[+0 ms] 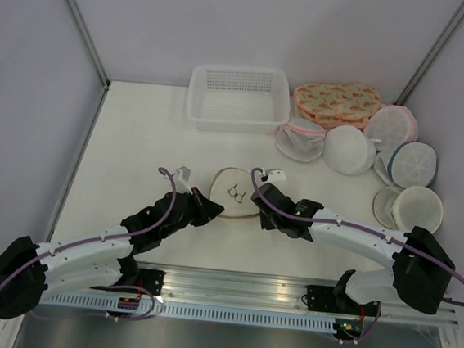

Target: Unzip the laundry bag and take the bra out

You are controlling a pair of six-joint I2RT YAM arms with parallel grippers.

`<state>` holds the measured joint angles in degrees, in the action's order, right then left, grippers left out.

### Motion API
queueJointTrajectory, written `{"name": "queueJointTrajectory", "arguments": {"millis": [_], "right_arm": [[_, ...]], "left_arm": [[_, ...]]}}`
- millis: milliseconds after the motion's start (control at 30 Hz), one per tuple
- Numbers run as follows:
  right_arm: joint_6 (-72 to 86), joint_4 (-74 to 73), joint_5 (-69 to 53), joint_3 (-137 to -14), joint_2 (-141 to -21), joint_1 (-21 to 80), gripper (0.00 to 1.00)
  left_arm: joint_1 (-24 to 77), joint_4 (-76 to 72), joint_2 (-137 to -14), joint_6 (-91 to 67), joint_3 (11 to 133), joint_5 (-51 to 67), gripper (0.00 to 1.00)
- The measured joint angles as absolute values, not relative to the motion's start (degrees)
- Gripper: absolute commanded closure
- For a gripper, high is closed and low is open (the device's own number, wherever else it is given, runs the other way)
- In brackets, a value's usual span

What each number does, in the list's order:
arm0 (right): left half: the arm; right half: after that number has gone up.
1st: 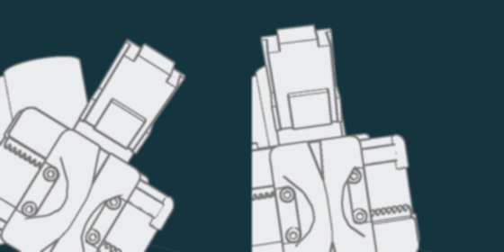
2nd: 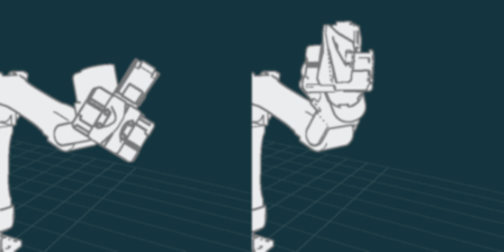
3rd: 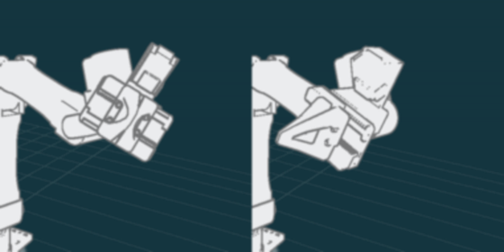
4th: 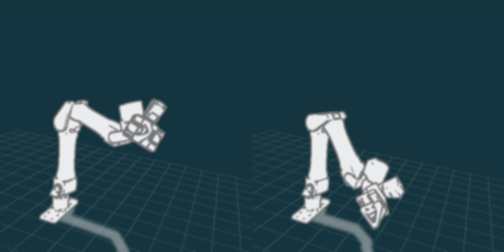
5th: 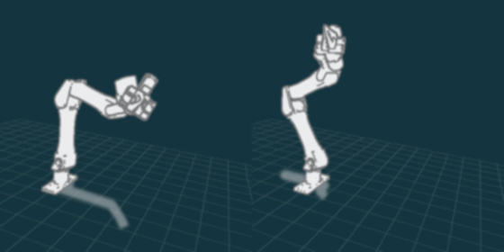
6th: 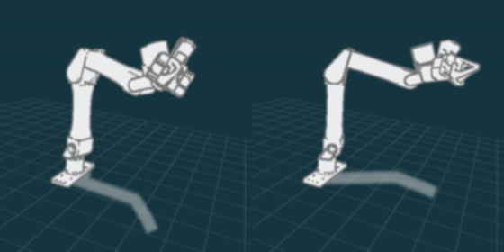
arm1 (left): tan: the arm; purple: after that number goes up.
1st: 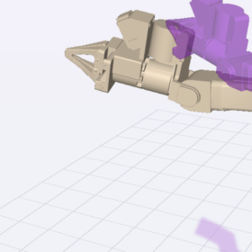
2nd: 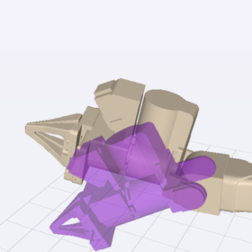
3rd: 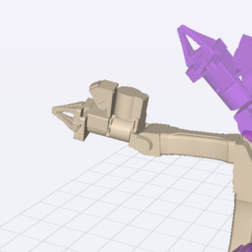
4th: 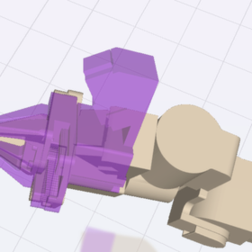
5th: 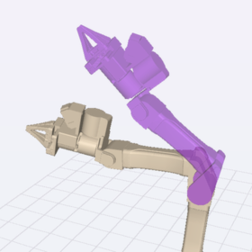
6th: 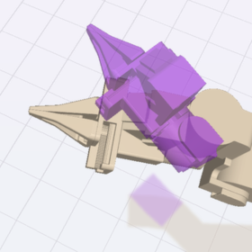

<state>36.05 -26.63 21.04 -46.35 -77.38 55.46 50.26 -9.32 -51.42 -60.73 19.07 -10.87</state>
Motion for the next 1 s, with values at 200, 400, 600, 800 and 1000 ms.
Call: {"name": "queueJointTrajectory", "arguments": {"millis": [200, 400, 600, 800, 1000], "right_arm": [[35.16, -25.41, 20.18, -46.30, -78.91, 54.63, 0.99], [33.52, -22.50, 14.76, -44.21, -76.79, 53.65, 0.99], [33.17, -18.79, 8.64, -42.46, -74.26, 53.67, 1.00], [33.15, -15.55, 2.50, -41.43, -74.08, 53.67, 1.00], [33.01, -8.84, -5.54, -40.95, -74.94, 53.67, 1.00]], "left_arm": [[48.10, -11.75, -57.10, -55.33, 21.67, -9.10, 0.98], [43.33, -17.04, -67.94, -48.12, 27.16, -5.82, 0.98], [39.51, -17.32, -71.42, -45.25, 29.56, -4.38, 0.15], [39.22, -12.03, -60.16, -47.46, 26.46, -7.70, 0.03], [39.40, -8.56, -49.19, -53.17, 22.04, -5.69, 0.00]]}}
